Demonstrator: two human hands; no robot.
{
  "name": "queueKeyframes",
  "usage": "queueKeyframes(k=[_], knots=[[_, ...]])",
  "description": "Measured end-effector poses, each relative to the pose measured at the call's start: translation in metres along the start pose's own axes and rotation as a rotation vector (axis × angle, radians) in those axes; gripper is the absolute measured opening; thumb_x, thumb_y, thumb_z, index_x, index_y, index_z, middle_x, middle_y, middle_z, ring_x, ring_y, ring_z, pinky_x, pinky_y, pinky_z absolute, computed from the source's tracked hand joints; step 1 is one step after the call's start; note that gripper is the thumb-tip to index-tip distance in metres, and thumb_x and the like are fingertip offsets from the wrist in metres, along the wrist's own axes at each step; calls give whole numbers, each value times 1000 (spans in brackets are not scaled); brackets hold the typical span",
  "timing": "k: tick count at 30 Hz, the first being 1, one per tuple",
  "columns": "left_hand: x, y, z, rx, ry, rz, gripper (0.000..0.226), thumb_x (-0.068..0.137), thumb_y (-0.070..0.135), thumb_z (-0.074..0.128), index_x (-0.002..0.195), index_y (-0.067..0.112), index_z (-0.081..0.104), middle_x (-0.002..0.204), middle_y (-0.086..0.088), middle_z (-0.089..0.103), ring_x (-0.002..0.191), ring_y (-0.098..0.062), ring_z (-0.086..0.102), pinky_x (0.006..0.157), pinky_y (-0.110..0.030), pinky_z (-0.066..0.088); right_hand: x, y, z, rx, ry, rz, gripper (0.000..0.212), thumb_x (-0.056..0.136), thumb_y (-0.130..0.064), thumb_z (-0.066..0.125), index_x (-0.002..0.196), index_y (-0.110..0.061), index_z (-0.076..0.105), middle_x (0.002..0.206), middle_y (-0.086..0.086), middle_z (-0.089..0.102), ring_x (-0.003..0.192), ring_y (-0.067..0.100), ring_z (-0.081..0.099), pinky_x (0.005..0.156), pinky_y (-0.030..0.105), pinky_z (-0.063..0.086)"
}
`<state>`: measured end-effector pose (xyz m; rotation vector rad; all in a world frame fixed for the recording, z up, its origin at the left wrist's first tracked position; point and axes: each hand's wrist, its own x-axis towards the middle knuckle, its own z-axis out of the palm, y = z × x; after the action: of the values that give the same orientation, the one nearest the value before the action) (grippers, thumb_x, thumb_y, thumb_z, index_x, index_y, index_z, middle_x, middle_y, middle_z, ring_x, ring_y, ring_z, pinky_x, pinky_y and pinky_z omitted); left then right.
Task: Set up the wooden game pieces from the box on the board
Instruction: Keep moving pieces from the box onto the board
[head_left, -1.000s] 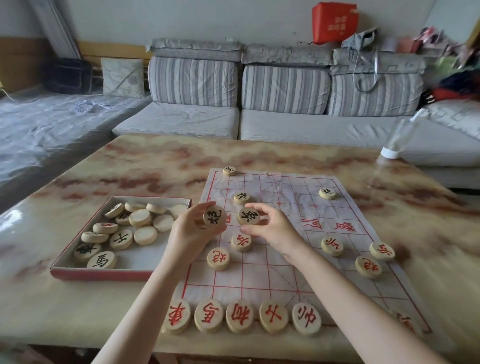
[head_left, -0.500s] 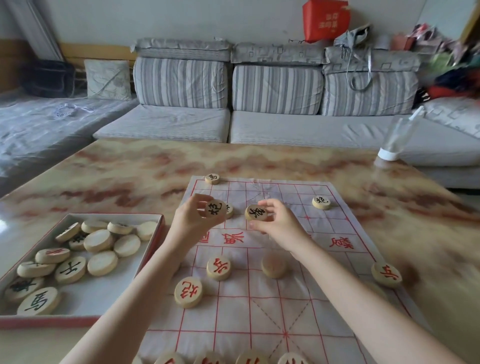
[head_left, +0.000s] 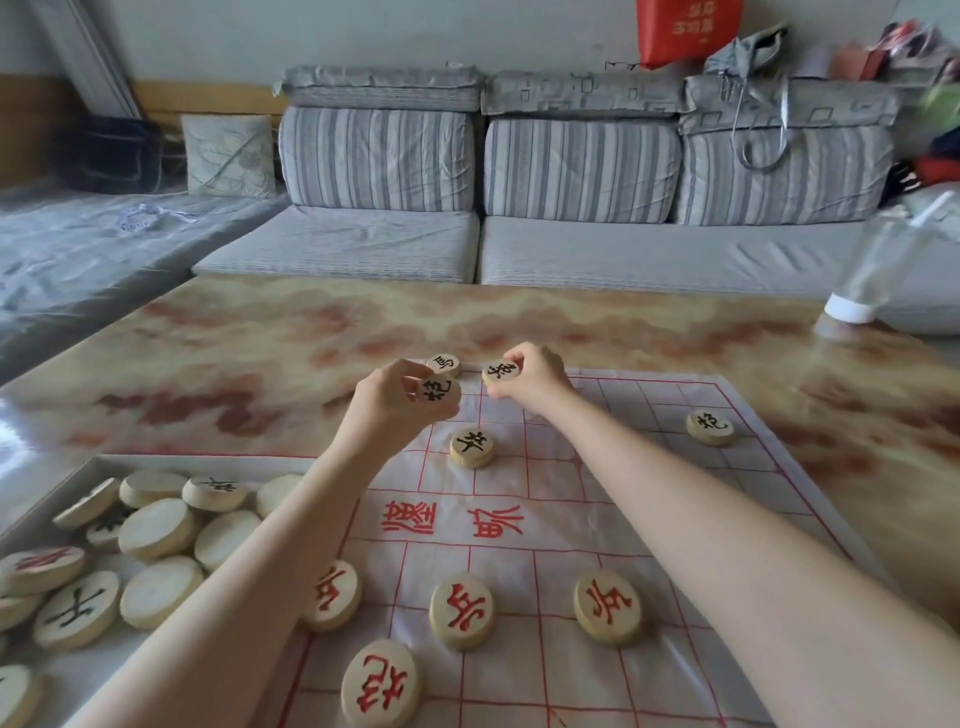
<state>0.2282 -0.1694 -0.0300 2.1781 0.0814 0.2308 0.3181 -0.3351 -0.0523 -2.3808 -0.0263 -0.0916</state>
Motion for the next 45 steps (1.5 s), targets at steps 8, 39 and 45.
queueKeyframes(k=[8, 39, 45], knots=[[5, -21, -10, 78, -46, -12, 47, 65, 32, 80, 107, 21, 62, 101, 0, 67, 88, -14, 60, 61, -16, 40, 39, -10, 18, -109, -10, 34, 55, 75, -25, 72, 126, -11, 55, 129, 9, 54, 127, 28, 35, 90, 27, 38], [14, -30, 14, 214, 2, 24, 57, 70, 39, 71, 116, 7, 61, 111, -11, 64, 99, -24, 56, 80, -25, 41, -21, -2, 8, 166, 102, -145, 28, 84, -12, 55, 110, -15, 64, 117, 9, 54, 117, 27, 46, 98, 36, 42], [11, -33, 1, 200, 34, 28, 52, 75, 34, 72, 119, 12, 58, 118, -5, 62, 101, -20, 57, 82, -25, 40, -39, 0, 6, 154, 93, -150, 28, 86, -8, 55, 112, -14, 64, 119, 8, 56, 115, 26, 45, 94, 28, 39]])
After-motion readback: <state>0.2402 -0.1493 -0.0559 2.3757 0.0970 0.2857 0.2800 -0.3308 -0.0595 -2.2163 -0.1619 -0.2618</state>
